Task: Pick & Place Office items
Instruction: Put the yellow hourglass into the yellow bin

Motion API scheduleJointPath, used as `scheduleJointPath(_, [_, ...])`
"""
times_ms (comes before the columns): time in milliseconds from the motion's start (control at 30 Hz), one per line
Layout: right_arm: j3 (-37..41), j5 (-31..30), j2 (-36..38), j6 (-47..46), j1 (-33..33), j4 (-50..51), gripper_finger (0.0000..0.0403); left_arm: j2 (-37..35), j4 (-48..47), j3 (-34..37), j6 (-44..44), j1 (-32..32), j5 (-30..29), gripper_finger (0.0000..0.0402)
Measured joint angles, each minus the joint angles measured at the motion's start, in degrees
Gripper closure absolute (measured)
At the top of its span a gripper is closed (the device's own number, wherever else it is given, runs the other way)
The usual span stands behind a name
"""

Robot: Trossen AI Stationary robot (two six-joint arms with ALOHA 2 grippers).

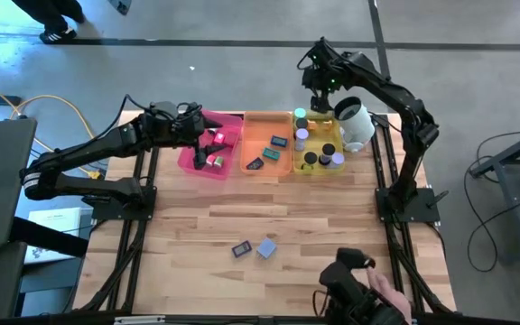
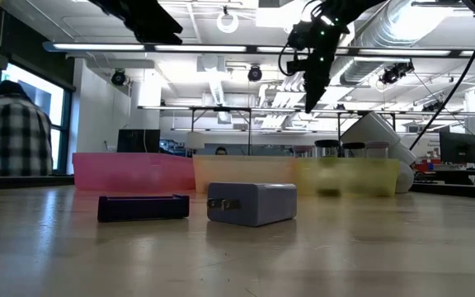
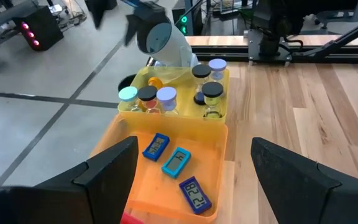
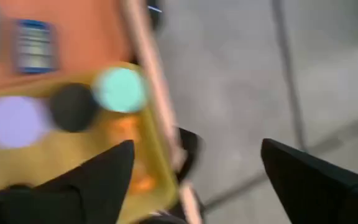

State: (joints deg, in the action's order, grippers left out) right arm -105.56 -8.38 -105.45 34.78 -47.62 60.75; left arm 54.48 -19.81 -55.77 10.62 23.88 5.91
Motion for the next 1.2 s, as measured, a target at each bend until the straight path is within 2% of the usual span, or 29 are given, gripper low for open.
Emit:
scheduleJointPath(67, [0.0, -4.58, 0.0, -1.19, -0.04, -1.65, 0.0044, 0.0, -0.18, 0.0, -0.03, 0.0, 0.0, 0.0097])
scheduleJointPath(167, [0.0, -6.1, 0.0, 1.44, -0.07, -1.57, 0.0026, 0.0, -0.15, 0.0, -0.05, 0.0, 0.0, 0.0097])
scheduleJointPath(267, [0.0, -3.24, 0.0, 4.99, -0.02, -0.69, 0.0016, 0.0, -0.25, 0.0, -0.08, 0.0, 0.0, 0.0097])
scheduleJointPath(433, [0.58, 6.55, 0.0, 8.44, 0.0, 0.78, 0.0014, 0.0, -1.48, 0.0, -0.16, 0.01, -0.04, 0.0097])
scheduleJointPath(533, [2.77, 9.0, 0.02, 10.02, 0.0, 1.69, 0.0016, 0.0, -1.73, 0.0, -0.16, 0.0, -0.06, 0.0097])
scheduleJointPath(800, [9.27, 8.94, 0.02, 11.08, 0.0, 1.34, 0.0017, 0.0, -1.67, 0.0, -0.15, 0.02, -0.47, 0.0097])
scheduleJointPath(1100, [15.87, 7.0, 0.0, 6.91, 0.0, -2.22, 0.0017, 0.0, -1.62, 0.0, -0.14, 0.02, -1.62, 0.0097])
scheduleJointPath(1200, [16.63, 8.24, 0.0, 6.06, -0.02, -2.23, 0.0017, 0.14, -1.62, 0.0, -0.14, 0.0, -1.68, 0.0097])
